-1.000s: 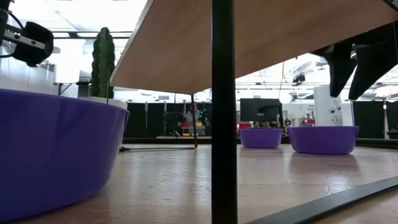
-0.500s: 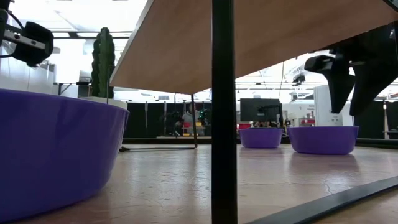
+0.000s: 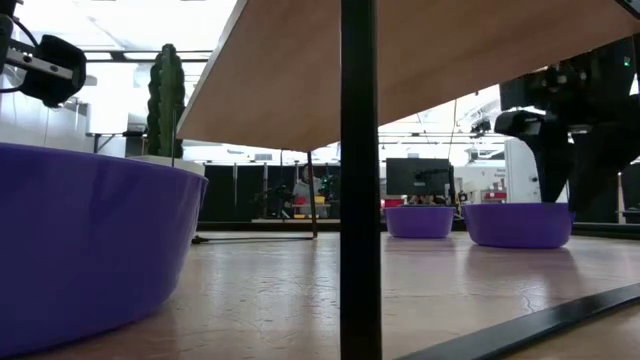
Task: Pick & Place Mini bowls
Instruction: Put the middle violet bowl on the shelf
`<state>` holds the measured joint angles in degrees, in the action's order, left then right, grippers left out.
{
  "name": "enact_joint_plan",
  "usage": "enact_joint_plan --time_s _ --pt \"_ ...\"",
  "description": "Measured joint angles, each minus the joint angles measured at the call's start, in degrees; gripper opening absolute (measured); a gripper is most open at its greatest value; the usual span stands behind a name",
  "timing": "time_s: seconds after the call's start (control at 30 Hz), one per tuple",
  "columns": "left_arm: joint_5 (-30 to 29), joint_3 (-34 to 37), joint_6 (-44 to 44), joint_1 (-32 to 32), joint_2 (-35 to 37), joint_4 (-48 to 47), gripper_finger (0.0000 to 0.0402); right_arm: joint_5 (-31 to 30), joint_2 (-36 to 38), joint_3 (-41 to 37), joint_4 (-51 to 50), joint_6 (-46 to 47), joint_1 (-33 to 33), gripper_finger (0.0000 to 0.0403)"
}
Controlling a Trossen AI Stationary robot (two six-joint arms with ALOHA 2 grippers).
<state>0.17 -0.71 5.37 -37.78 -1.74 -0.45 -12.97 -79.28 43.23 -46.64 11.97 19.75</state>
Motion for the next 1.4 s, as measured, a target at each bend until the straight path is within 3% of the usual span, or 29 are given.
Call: enact_joint_plan --time_s 0.27,0.5,0.73,0.83,1.0,1.4 --pt "0.00 0.00 0.00 -0.01 0.02 0.00 0.0000 -0.44 -3.57 -0.09 0.36 -0.18 -0.15 0.0099" --pt "0.02 0.00 0.01 -0.02 0.02 0.00 0.0000 -0.49 -3.69 0.03 0.14 -0.19 -0.20 0.0018" --pt "0.02 0.00 0.00 -0.02 0.02 0.00 0.0000 -6.53 -1.68 2.38 -4.54 -0.92 -0.31 0.0010" --pt "0.02 0.00 0.02 -0.02 0.02 0.00 0.0000 -10.23 -1.08 6.03 -11.56 -2.25 -0.32 0.0009" --pt "0.02 0.00 0.00 -0.02 0.00 0.00 0.0000 -11.11 -0.81 14.51 -20.15 -8.47 -0.35 0.0009" --pt "0.02 0.00 0.01 -0.01 -0.04 0.00 0.0000 -11.14 -3.37 38.20 -23.35 -26.53 -4.64 0.0009"
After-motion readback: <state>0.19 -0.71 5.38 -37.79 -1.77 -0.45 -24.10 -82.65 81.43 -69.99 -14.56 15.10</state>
